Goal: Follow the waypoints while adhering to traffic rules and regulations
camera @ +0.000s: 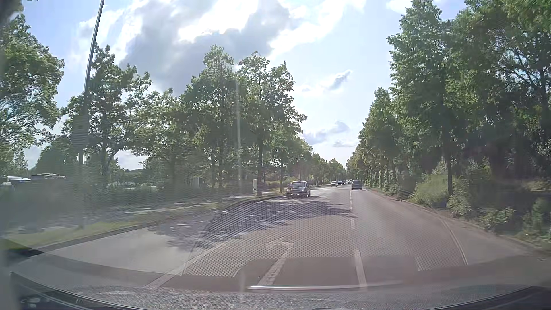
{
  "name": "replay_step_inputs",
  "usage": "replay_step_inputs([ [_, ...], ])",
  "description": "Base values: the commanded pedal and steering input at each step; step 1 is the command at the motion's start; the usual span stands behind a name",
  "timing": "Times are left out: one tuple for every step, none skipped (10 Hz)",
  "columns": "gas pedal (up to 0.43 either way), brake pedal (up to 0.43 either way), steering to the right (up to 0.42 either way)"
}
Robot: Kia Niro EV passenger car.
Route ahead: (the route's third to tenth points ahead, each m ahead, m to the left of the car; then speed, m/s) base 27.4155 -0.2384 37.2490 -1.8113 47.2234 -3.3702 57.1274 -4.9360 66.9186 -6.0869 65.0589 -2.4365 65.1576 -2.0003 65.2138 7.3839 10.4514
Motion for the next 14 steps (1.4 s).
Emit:
replay_step_inputs([
  [0.028,0.012,0.045],
  [0.028,0.012,0.045],
  [0.028,0.012,0.044],
  [0.028,0.012,0.044],
  [0.028,0.012,0.044],
  [0.028,0.012,0.044],
  [0.028,0.012,0.044],
  [0.039,0.012,0.044],
  [0.039,0.012,0.044],
  [0.028,0.012,0.042],
  [0.0,0.012,0.035],
  [0.0,0.012,0.029],
  [0.0,0.012,0.026],
  [0.0,0.012,0.025],
])
